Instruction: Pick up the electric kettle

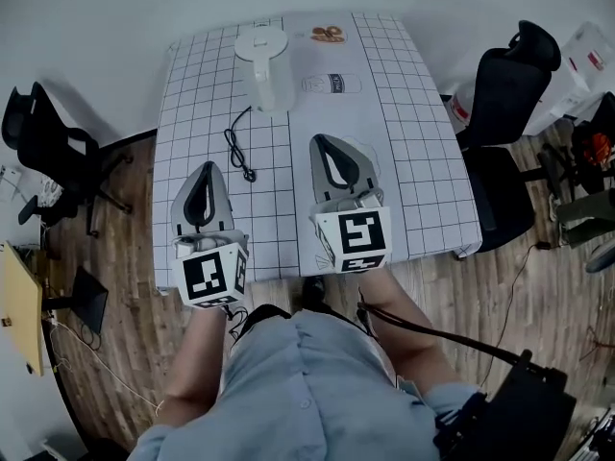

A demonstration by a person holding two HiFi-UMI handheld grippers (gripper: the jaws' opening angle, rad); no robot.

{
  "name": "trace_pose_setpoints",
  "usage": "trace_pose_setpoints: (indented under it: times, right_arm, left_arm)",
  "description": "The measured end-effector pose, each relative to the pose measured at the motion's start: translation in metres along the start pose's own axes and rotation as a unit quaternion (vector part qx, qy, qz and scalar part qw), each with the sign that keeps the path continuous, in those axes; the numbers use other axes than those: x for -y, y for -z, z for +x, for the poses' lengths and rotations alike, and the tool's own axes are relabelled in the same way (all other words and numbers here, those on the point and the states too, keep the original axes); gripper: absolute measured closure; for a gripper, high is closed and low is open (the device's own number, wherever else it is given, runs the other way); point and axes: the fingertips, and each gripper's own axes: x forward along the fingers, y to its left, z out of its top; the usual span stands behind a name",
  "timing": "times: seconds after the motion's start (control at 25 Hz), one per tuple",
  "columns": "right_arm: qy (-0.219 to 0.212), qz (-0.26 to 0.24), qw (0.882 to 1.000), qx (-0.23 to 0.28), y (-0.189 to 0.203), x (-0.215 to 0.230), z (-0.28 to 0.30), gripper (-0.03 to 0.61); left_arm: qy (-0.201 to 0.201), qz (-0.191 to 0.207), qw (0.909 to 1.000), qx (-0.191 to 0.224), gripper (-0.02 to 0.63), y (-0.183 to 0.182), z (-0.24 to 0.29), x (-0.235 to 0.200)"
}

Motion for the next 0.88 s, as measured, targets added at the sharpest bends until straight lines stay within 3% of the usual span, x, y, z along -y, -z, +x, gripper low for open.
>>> trace_pose_setpoints:
  times: [0.32, 0.88]
  right_arm:
    - [-0.017, -0.002, 1.0, -0.017, 0.015, 0.0, 0.058, 0.577]
    - [0.026, 0.025, 0.994, -0.102, 0.099, -0.012, 0.157, 0.57]
  left_arm:
    - [-0.015, -0.011, 0.9996, -0.018, 0.614, 0.023, 0.04, -0.027]
    - [0.019, -0.048, 0.9954, -0.08, 0.614, 0.111, 0.119, -0.086]
